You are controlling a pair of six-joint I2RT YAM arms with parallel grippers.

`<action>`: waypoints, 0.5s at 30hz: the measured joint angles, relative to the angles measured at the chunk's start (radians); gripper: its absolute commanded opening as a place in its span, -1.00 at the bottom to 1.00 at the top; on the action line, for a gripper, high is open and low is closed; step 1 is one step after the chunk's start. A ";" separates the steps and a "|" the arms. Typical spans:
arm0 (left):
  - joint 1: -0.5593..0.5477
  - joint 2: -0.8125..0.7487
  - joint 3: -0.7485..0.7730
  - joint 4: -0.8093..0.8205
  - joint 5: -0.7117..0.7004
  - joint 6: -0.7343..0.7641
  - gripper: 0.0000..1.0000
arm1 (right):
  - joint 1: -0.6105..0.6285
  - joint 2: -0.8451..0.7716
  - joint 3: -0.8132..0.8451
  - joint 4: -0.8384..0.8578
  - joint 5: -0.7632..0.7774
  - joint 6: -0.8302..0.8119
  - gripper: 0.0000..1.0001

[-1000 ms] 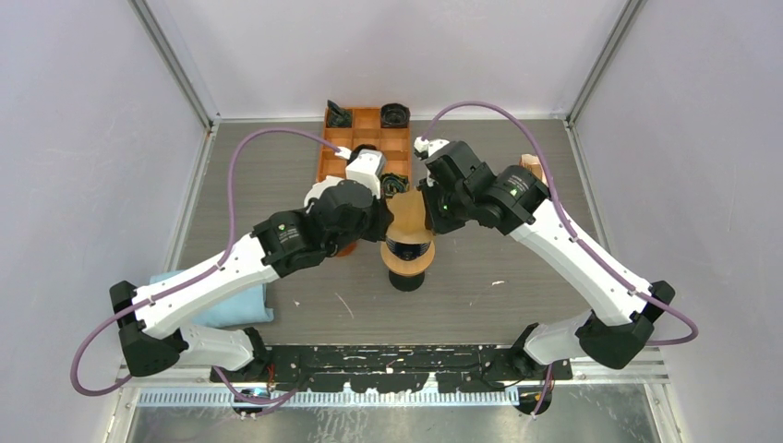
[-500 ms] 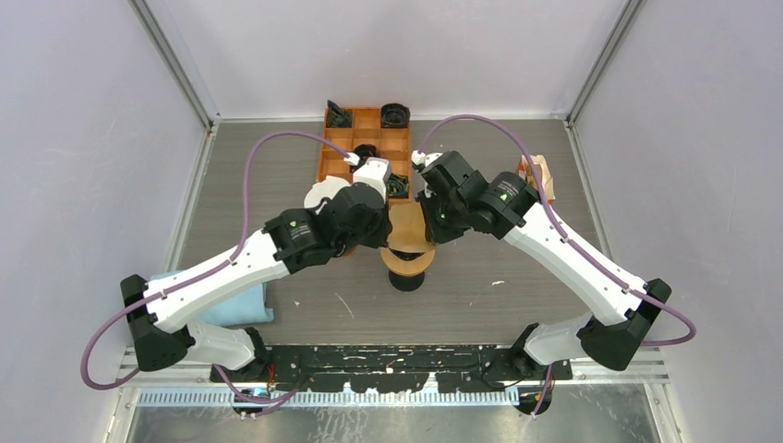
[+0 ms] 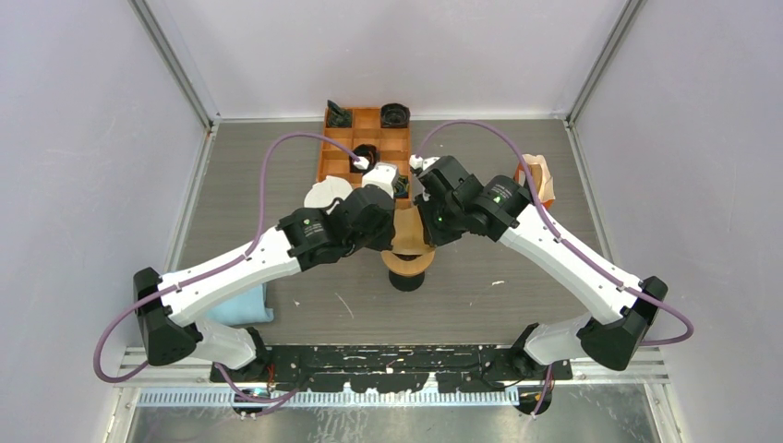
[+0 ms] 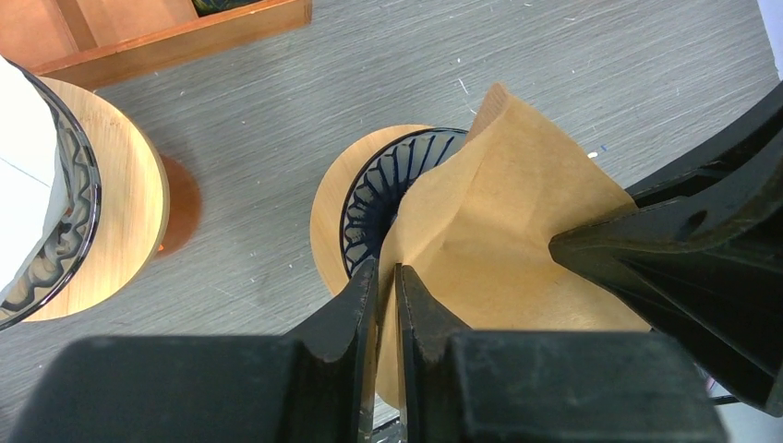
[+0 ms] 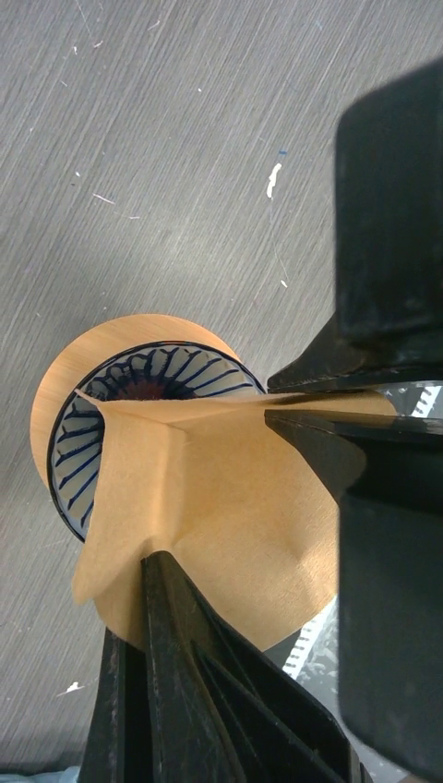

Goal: Place the coffee filter in the dripper
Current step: Place the coffee filter in the coffee dripper.

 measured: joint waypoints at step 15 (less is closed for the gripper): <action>0.008 0.005 0.001 -0.022 0.008 0.000 -0.39 | 0.000 0.000 -0.014 0.030 0.019 -0.012 -0.44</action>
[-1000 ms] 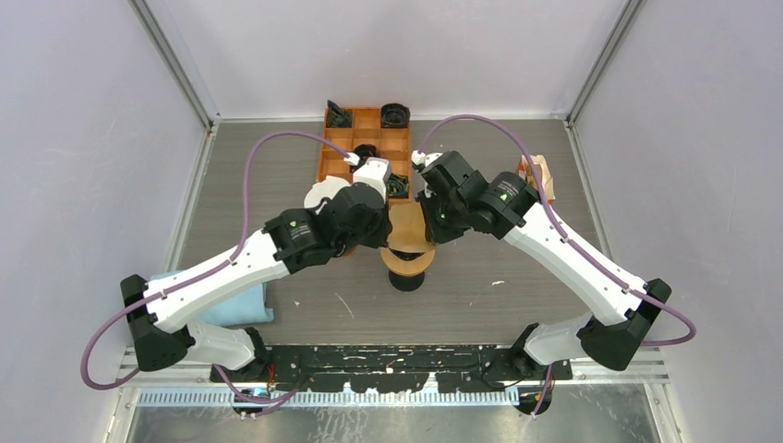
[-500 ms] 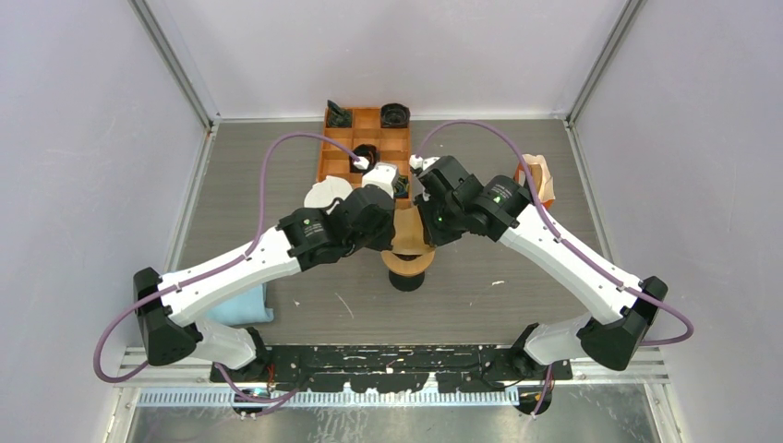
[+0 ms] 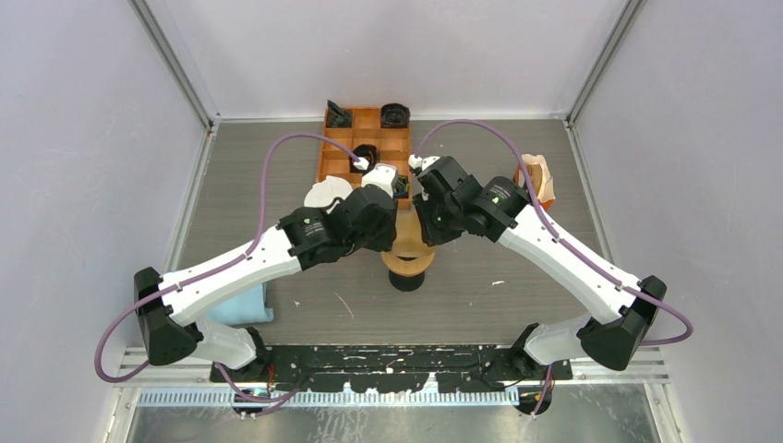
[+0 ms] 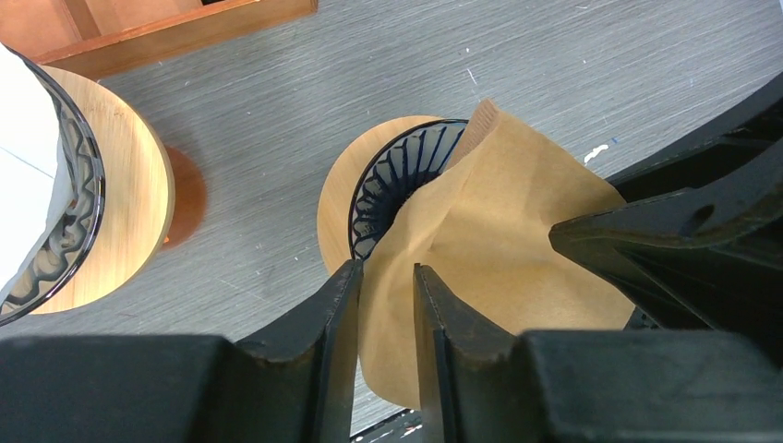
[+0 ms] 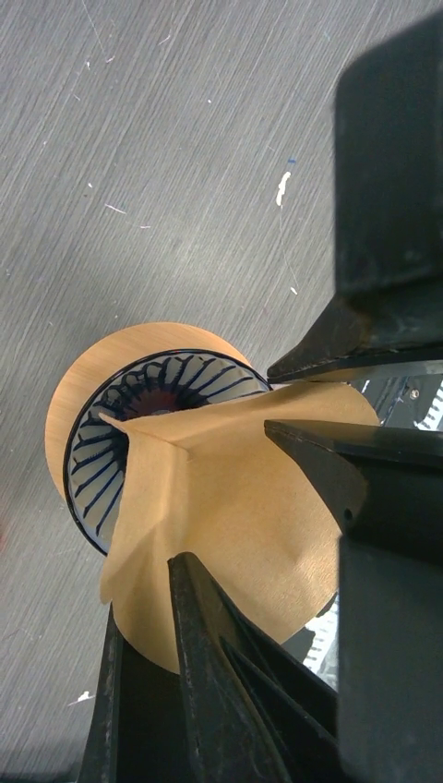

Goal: Place the coffee filter in the dripper
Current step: Place the coffee filter in the coffee dripper, then adjust the coffee filter in the coffee dripper.

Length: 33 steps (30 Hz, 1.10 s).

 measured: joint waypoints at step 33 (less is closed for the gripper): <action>0.041 0.014 0.000 -0.014 0.005 0.005 0.85 | -0.028 0.000 -0.109 0.129 0.058 -0.023 -0.13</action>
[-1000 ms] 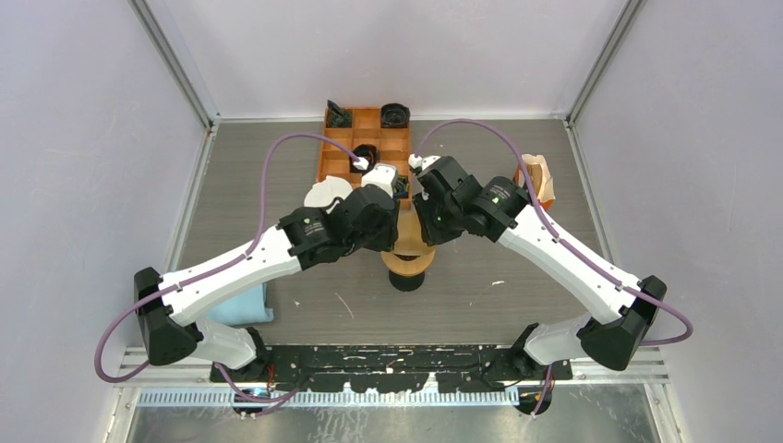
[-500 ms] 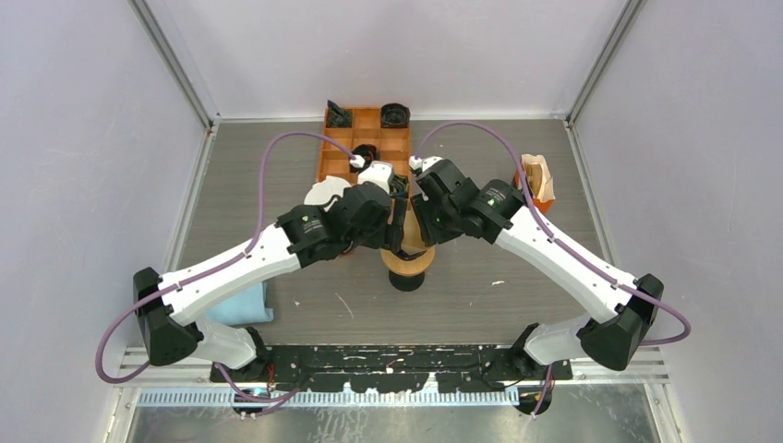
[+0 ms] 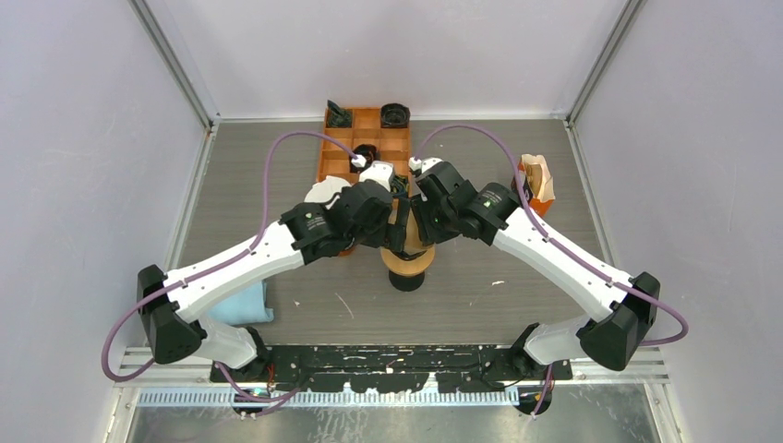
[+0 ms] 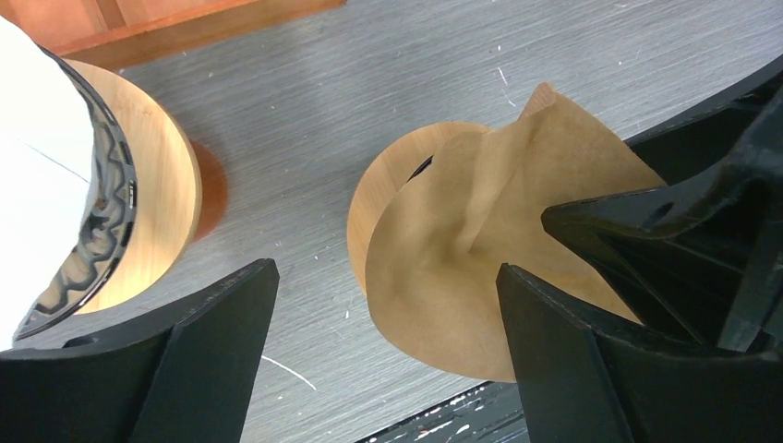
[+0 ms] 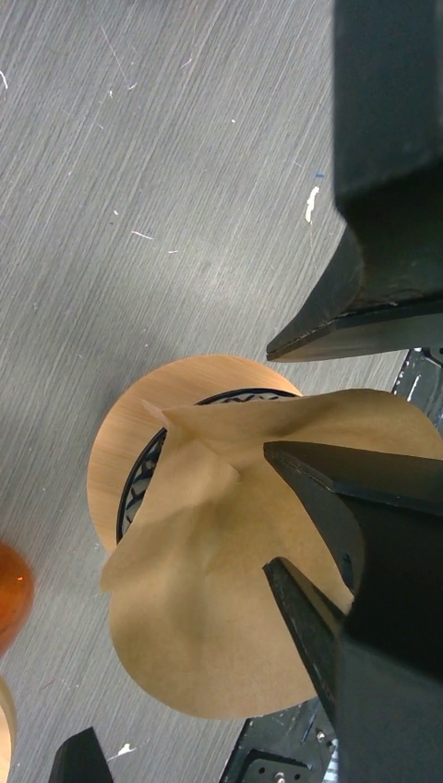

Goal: Place the coffee filter in the dripper
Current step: Adjust the coffee filter in the coffee dripper.

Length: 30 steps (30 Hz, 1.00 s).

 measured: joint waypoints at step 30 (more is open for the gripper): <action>0.009 0.063 0.073 -0.160 0.102 0.048 0.96 | -0.053 -0.002 -0.056 0.079 -0.082 -0.015 -0.06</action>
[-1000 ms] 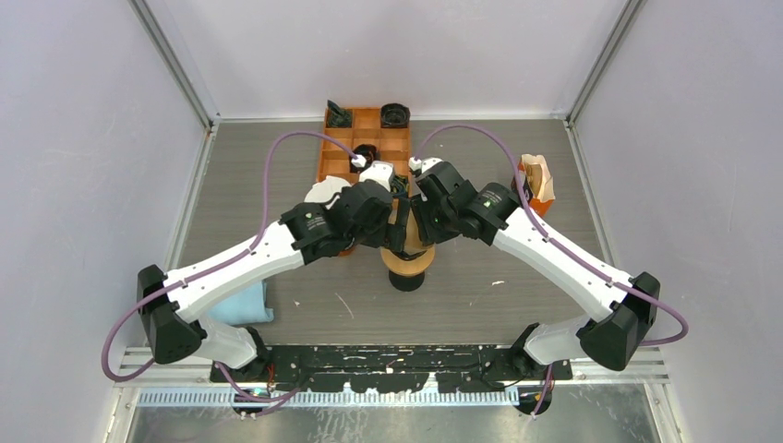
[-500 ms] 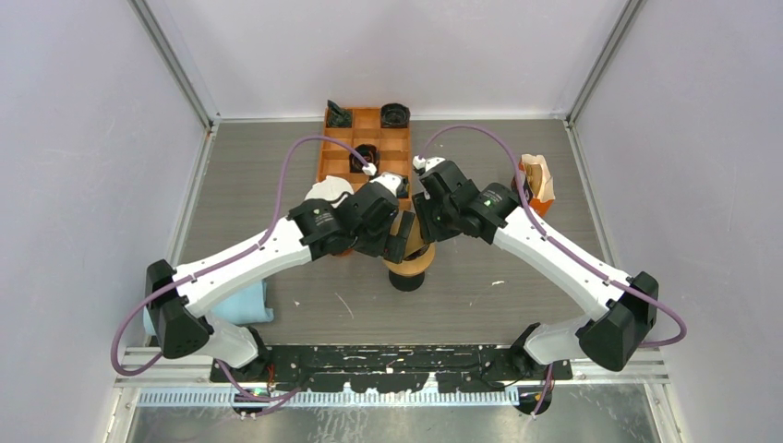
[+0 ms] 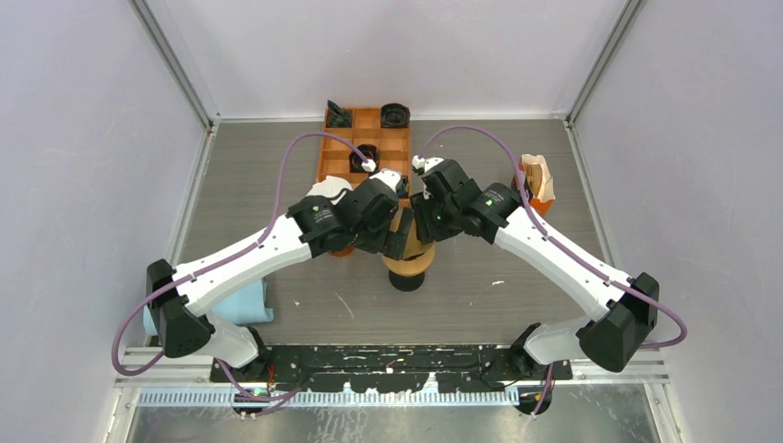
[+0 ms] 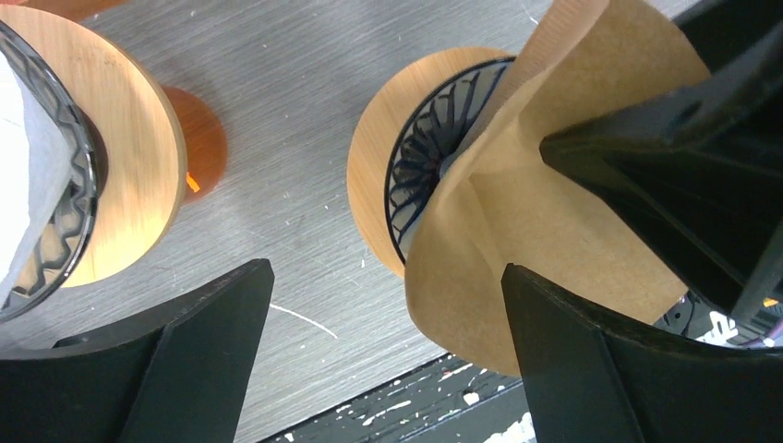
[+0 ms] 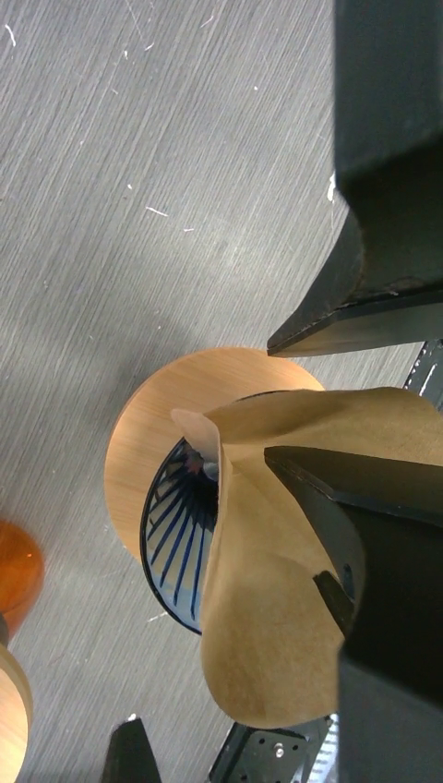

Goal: Place the coffee filter in the dripper
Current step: Adjust the coffee filter in the coffee dripper.

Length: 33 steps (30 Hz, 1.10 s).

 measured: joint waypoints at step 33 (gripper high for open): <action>0.037 0.074 -0.011 0.079 -0.071 -0.011 0.57 | -0.006 -0.050 -0.108 0.060 -0.041 -0.016 0.03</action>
